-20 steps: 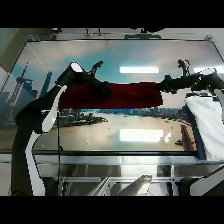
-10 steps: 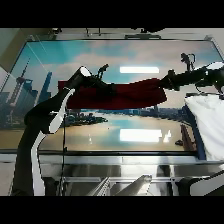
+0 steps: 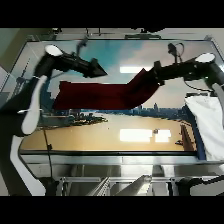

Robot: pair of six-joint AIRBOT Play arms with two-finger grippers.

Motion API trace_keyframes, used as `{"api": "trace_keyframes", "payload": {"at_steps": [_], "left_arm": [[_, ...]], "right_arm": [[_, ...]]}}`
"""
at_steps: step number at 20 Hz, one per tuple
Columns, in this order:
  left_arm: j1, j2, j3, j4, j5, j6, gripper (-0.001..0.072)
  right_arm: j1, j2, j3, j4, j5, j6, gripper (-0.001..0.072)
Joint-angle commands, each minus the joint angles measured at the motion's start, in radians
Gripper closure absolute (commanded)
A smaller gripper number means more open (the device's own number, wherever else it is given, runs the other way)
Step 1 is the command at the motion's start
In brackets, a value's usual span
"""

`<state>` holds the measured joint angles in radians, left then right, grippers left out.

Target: Fold the shirts.

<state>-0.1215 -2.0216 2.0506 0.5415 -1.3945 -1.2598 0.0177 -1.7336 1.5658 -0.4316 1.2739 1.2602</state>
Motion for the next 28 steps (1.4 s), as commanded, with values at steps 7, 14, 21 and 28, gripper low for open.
{"api": "trace_keyframes", "payload": {"at_steps": [7, 14, 21, 28], "left_arm": [[0.341, 0.338, -0.177, -0.019, -0.077, 0.092, 0.063], [0.364, 0.35, -0.364, -0.02, -0.035, 0.172, 0.063], [0.466, 0.351, -0.371, -0.116, -0.074, 0.179, 0.066], [0.521, 0.361, -0.372, -0.167, -0.135, 0.179, 0.0697]], "right_arm": [[0.647, -0.323, 0.369, 0.259, -0.88, 0.05, 0.0693], [0.796, -0.611, 0.556, 0.406, -1.002, 0.005, 0.0183], [0.64, -0.493, 0.51, 0.373, -0.611, -0.121, 0.0692], [0.347, -0.299, 0.493, -0.317, -0.12, 0.375, 0.0692]]}}
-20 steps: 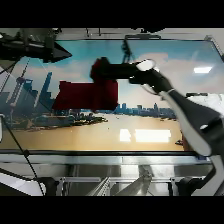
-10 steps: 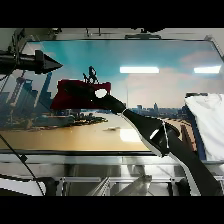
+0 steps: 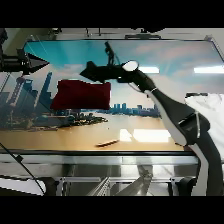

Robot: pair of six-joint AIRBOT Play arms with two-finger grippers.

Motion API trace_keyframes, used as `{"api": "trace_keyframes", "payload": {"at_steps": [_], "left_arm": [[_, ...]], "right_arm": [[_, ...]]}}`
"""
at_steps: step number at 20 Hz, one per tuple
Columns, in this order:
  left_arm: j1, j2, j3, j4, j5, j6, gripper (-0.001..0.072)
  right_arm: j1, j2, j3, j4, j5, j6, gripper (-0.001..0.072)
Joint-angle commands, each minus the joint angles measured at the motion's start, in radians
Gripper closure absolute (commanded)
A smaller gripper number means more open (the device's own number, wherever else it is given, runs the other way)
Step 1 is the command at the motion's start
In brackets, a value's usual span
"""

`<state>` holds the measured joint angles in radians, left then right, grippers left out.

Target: Fold the shirts.

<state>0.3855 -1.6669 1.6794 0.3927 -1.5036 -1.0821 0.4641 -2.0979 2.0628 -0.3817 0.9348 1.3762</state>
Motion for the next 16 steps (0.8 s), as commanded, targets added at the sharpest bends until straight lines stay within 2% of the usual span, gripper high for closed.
{"api": "trace_keyframes", "payload": {"at_steps": [1, 2, 3, 4, 7, 9, 10, 11, 14, 16], "left_arm": [[0.014, 0.014, 0.0, -0.019, -0.029, 0.002, 0.0697], [0.014, 0.023, 0.0, -0.019, -0.032, 0.002, 0.0696], [0.014, 0.032, 0.0, -0.019, -0.034, 0.001, 0.0696], [0.014, 0.04, 0.0, -0.019, -0.035, 0.001, 0.0696], [0.014, 0.049, 0.0, -0.019, -0.073, 0.001, 0.0696], [0.014, 0.047, 0.0, -0.019, -0.093, 0.002, 0.0695], [0.014, 0.047, 0.0, -0.019, -0.092, 0.002, 0.0695], [0.014, 0.047, 0.0, -0.019, -0.092, 0.002, 0.0695], [0.014, 0.047, 0.0, -0.019, -0.091, 0.002, 0.0695], [0.014, 0.047, 0.0, -0.019, -0.093, 0.002, 0.0695]], "right_arm": [[-0.122, 0.064, -0.005, -0.432, 0.256, 0.312, 0.0689], [-0.142, 0.063, -0.028, -0.456, 0.262, 0.345, 0.0564], [-0.153, 0.061, -0.06, -0.456, 0.252, 0.345, 0.0217], [-0.157, 0.048, -0.082, -0.457, 0.247, 0.345, 0.0033], [-0.143, -0.037, -0.085, -0.452, 0.23, 0.345, 0.0033], [-0.13, -0.089, -0.084, -0.425, 0.164, 0.344, 0.0048], [-0.123, -0.109, -0.084, -0.406, 0.128, 0.331, 0.0167], [-0.118, -0.127, -0.084, -0.374, 0.098, 0.314, 0.0253], [-0.097, -0.165, -0.084, -0.2, 0.039, 0.201, 0.0251], [-0.075, -0.183, -0.084, -0.166, 0.0, 0.191, 0.0251]]}}
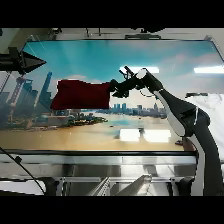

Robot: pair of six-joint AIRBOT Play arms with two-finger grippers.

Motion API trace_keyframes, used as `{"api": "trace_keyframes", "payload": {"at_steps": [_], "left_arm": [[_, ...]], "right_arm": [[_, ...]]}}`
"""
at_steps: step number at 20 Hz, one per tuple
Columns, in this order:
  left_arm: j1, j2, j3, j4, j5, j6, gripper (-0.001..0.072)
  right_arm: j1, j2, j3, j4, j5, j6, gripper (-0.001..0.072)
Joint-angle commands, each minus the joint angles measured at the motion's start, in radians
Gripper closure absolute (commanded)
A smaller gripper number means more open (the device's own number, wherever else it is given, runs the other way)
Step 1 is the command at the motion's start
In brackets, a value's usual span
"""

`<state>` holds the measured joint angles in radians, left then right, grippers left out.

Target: Fold the shirts.

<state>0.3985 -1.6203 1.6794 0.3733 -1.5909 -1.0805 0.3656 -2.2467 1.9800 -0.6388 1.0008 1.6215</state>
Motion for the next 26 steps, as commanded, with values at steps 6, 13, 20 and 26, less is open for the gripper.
{"api": "trace_keyframes", "payload": {"at_steps": [6, 13, 20, 26], "left_arm": [[0.001, 0.001, 0.0, 0.0, -0.015, 0.007, 0.0695], [0.001, 0.001, 0.0, 0.0, -0.03, 0.018, 0.0695], [0.001, 0.001, 0.0, 0.0, -0.028, 0.026, 0.0695], [0.001, 0.001, 0.0, 0.0, -0.024, 0.034, 0.0695]], "right_arm": [[0.058, -0.06, 0.002, 0.207, -0.103, -0.109, 0.025], [0.04, -0.06, 0.008, 0.359, -0.077, -0.238, 0.0028], [0.098, -0.07, 0.008, 0.348, -0.12, -0.22, 0.0105], [0.124, -0.065, 0.017, 0.413, -0.172, -0.22, 0.0691]]}}
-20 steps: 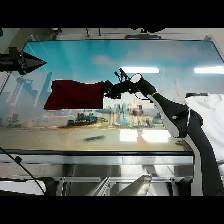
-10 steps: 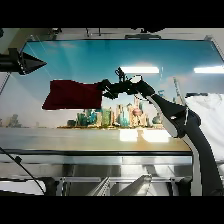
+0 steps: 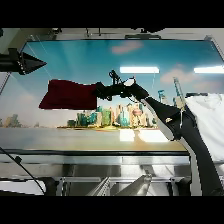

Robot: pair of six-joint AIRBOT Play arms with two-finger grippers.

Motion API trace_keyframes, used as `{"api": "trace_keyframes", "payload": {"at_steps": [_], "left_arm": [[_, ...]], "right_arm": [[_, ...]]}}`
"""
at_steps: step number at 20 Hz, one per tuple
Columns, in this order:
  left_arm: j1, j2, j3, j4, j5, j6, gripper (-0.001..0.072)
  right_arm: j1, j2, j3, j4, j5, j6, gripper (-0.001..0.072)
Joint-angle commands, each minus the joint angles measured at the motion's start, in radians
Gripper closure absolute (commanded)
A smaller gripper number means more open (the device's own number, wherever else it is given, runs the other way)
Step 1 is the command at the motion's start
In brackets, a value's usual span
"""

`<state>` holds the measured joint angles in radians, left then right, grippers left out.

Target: Fold the shirts.

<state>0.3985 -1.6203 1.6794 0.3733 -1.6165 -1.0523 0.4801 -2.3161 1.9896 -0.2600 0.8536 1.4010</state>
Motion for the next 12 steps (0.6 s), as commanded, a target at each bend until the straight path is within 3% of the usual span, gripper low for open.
{"api": "trace_keyframes", "payload": {"at_steps": [1, 7, 12], "left_arm": [[0.001, 0.001, 0.0, 0.0, 0.0, 0.005, 0.0695], [0.001, 0.001, 0.0, 0.0, 0.0, 0.005, 0.0695], [0.001, 0.001, 0.0, 0.0, 0.0, 0.005, 0.0695]], "right_arm": [[0.003, 0.015, 0.01, 0.034, -0.023, 0.002, 0.0692], [-0.191, 0.211, 0.01, 0.017, 0.058, 0.018, 0.0693], [-0.463, 0.477, 0.01, -0.165, 0.042, 0.176, 0.0692]]}}
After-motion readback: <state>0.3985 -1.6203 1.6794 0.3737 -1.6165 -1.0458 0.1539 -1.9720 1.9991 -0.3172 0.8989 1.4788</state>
